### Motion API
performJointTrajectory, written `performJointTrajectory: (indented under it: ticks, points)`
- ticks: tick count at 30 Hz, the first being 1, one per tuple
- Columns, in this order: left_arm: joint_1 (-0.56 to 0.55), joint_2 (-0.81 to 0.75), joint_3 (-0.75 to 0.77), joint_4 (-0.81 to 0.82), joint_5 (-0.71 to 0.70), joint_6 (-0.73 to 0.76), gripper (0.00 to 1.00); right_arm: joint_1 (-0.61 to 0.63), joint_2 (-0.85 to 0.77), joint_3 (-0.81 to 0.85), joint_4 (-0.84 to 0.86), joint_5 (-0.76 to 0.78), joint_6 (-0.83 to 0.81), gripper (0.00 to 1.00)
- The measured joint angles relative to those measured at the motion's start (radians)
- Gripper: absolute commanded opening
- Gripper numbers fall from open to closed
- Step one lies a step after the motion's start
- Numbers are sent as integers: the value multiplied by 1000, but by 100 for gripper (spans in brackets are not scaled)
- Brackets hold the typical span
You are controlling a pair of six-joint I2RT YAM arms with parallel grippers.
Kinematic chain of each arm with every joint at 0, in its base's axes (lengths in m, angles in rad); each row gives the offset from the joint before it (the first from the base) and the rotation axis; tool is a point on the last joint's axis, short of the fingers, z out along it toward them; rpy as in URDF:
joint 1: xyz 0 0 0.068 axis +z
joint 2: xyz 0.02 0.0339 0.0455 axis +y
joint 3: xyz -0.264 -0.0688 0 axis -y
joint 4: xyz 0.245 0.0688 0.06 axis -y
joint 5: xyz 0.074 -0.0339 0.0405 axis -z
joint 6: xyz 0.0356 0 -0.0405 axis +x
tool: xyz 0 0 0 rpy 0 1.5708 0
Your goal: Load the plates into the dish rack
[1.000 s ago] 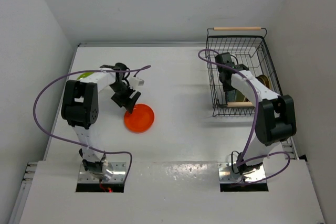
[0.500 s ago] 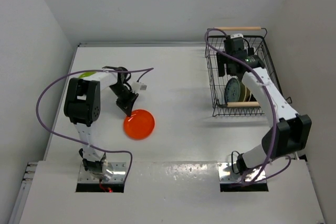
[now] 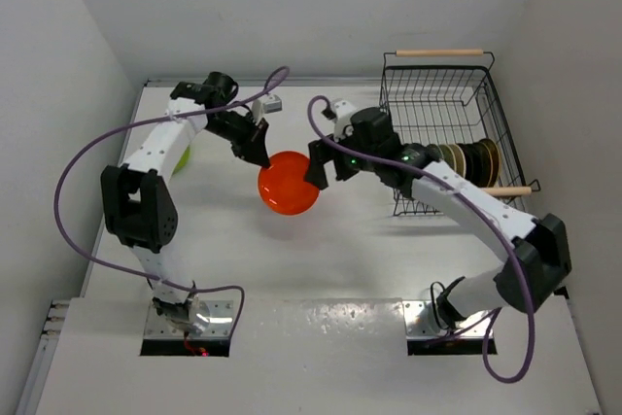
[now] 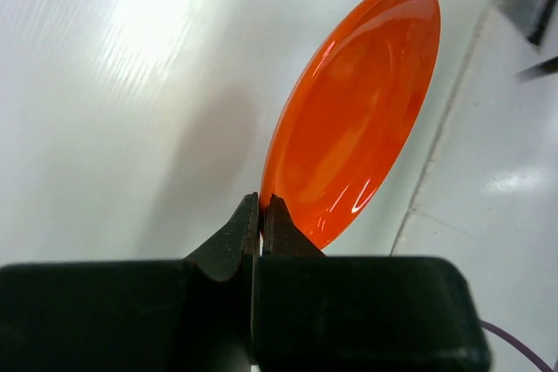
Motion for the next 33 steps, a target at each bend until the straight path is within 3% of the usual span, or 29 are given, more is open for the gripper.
performJointTrajectory:
  ticks: [3,6,8,12,15,18,20,26,33]
  points:
    - [-16,-65,34,-53,84,50,0,48,94,12,58,-65,48,80]
    - [-18,-121,51,-83,130,82,0,73,184,47,100,-95,86,27]
    - [-18,-141,53,-77,115,108,0,84,203,54,121,-118,111,0]
    - [-5,-148,56,-26,72,72,68,108,177,53,146,-78,138,0]
    - [16,-158,56,12,-43,-41,92,79,144,57,127,43,128,0]
    - [108,-162,57,83,-214,-164,100,14,117,120,24,220,92,0]
    - [217,-162,59,138,-343,-238,100,-40,116,193,-47,350,51,0]
    - [484,-128,69,227,-537,-325,100,-235,124,351,-191,668,-108,0]
    - [676,81,69,290,-649,-345,100,-370,227,290,-268,724,-181,0]
